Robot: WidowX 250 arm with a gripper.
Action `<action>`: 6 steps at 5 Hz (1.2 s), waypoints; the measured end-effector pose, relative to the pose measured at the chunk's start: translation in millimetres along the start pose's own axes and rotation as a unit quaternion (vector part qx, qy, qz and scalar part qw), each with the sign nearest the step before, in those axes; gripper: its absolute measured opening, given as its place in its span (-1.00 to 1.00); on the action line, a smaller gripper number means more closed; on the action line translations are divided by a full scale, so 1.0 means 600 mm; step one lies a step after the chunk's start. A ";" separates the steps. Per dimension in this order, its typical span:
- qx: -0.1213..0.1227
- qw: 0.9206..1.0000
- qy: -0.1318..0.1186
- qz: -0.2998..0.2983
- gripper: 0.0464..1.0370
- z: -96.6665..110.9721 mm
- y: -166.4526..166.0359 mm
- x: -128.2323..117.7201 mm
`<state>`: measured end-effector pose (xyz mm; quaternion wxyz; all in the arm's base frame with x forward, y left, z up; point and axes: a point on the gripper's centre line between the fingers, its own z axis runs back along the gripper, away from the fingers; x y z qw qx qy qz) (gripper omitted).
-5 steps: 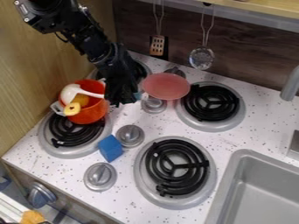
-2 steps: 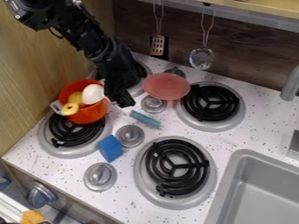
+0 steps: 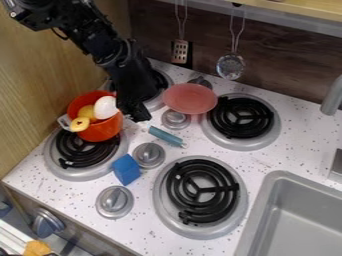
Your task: Put the white ladle in the red pot
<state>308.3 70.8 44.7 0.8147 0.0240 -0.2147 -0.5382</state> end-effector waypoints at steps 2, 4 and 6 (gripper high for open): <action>-0.045 0.995 0.037 0.076 0.93 0.007 -0.028 0.048; -0.057 0.971 0.079 0.218 0.93 -0.010 -0.065 0.107; -0.030 0.925 0.087 0.369 0.93 -0.024 -0.094 0.182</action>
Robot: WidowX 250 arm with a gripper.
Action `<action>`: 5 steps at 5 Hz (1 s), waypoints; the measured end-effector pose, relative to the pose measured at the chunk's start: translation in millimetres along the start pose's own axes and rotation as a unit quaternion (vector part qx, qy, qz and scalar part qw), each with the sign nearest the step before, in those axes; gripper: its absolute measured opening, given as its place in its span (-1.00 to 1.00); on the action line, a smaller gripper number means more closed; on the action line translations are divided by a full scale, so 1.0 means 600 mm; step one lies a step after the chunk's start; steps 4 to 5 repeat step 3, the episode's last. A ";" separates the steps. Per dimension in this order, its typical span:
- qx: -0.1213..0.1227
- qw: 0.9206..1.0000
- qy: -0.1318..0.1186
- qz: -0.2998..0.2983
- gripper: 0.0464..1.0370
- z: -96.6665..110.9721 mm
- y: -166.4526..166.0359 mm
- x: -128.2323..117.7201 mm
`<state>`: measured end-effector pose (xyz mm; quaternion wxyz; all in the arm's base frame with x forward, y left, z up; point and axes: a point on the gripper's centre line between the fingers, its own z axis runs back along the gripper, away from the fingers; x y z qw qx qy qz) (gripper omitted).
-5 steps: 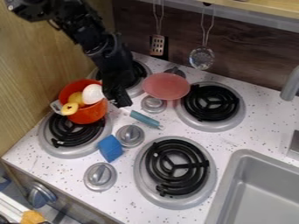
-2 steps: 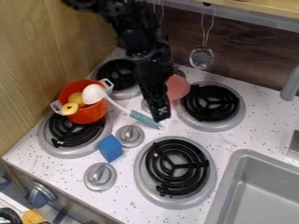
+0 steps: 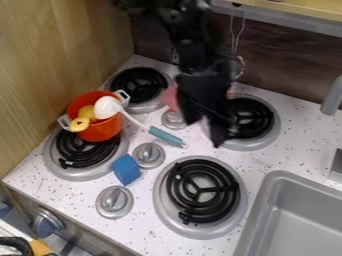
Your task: Put the white ladle in the red pot
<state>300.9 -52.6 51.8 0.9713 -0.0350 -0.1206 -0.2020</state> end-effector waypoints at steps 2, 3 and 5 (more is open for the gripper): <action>0.033 0.999 -0.026 0.012 0.93 -0.003 -0.003 0.052; 0.046 0.997 -0.055 0.000 0.93 -0.005 0.009 0.081; 0.046 0.997 -0.055 0.000 0.93 -0.005 0.009 0.081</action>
